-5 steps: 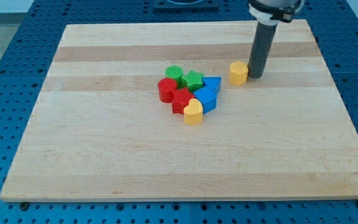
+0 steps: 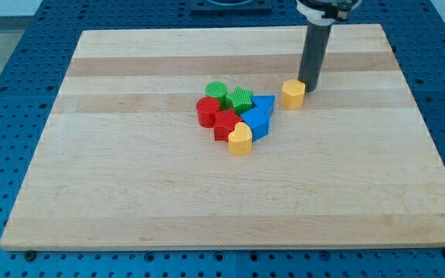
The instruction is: Push the hexagon into the triangle
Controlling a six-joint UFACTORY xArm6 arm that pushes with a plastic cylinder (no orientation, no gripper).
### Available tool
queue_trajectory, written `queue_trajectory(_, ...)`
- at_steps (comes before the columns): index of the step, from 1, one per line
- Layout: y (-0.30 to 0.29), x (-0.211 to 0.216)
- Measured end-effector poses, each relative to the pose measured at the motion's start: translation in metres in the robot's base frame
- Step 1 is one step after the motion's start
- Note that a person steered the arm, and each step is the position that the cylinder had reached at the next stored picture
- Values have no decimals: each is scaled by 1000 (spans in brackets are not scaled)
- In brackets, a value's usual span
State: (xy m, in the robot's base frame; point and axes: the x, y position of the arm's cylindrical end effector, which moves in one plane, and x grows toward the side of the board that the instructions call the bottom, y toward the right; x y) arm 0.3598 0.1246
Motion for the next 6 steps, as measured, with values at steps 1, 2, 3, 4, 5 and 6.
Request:
queue_trajectory(1, -3, 4)
queue_trajectory(2, -16, 5)
queue_trajectory(3, -30, 5)
queue_trajectory(4, -39, 7)
queue_trajectory(5, -46, 7)
queue_trajectory(6, -55, 7)
